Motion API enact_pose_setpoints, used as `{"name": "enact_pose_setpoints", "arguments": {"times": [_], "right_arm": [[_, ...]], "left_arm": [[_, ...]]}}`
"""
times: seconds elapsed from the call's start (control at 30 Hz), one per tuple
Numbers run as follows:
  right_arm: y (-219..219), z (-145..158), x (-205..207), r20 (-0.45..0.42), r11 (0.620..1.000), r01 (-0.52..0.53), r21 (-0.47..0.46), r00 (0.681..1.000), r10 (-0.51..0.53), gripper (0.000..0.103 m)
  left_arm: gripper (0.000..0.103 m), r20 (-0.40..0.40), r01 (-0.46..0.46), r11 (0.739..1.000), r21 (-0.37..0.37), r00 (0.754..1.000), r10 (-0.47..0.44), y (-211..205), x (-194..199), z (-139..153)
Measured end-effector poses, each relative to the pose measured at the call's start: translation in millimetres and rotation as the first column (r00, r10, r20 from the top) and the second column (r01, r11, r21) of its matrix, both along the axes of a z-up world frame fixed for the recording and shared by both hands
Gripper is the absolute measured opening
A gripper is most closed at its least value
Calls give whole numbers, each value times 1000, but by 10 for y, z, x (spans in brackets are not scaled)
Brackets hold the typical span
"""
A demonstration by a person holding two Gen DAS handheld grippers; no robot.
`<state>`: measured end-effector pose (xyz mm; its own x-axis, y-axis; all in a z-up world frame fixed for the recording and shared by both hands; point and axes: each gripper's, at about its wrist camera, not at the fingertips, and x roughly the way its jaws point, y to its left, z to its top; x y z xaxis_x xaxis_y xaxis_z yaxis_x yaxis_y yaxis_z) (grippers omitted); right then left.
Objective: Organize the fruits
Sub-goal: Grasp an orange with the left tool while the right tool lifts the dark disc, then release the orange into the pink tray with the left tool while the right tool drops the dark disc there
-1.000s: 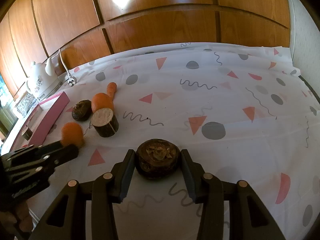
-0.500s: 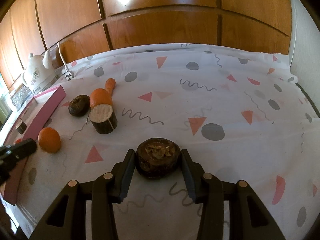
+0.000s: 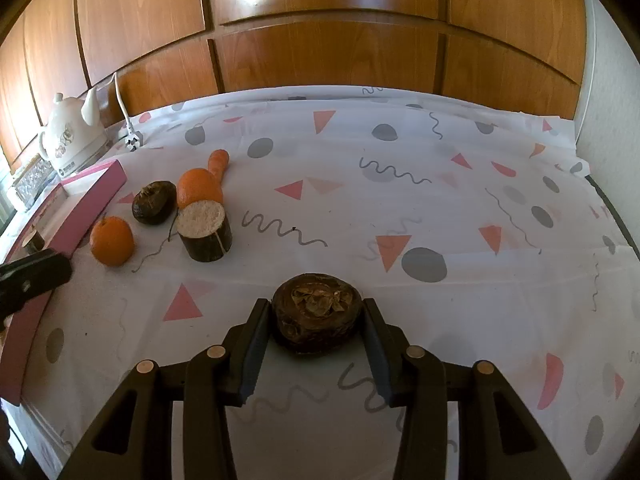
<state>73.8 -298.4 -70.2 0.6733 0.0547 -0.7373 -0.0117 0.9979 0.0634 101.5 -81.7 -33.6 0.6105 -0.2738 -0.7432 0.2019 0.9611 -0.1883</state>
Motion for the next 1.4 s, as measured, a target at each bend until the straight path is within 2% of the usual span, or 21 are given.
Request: {"name": "enact_pose_setpoints", "arguments": {"times": [0.17, 0.23, 0.43, 0.63, 0.87, 1.1, 1.4], "right_arm": [[-17, 0, 1, 0, 1000, -1, 10, 1000, 1, 46], [-14, 1, 0, 0, 1000, -1, 7, 1000, 1, 46], [8, 30, -5, -9, 1000, -8, 28, 1000, 8, 45], [259, 92, -24, -8, 996, -75, 53, 997, 76, 45], [586, 201, -23, 4, 984, -160, 74, 987, 160, 45], [958, 398, -12, 36, 965, -250, 80, 968, 248, 45], [1548, 598, 48, 59, 921, -370, 118, 929, 366, 45]], "left_arm": [[50, -5, 0, 998, 66, 1000, 0, -177, 240, -103], [39, -26, -10, 995, 100, 1000, 13, -209, 328, -194], [38, -10, 5, 996, 87, 1000, -4, -189, 212, -163], [38, 30, -8, 997, 76, 1000, 6, -45, -34, 9], [38, 63, -75, 994, 79, 996, 70, 241, -211, 194], [39, 84, -151, 985, 88, 986, 144, 561, -339, 261], [39, 88, -291, 952, 91, 955, 283, 1123, -464, 262]]}}
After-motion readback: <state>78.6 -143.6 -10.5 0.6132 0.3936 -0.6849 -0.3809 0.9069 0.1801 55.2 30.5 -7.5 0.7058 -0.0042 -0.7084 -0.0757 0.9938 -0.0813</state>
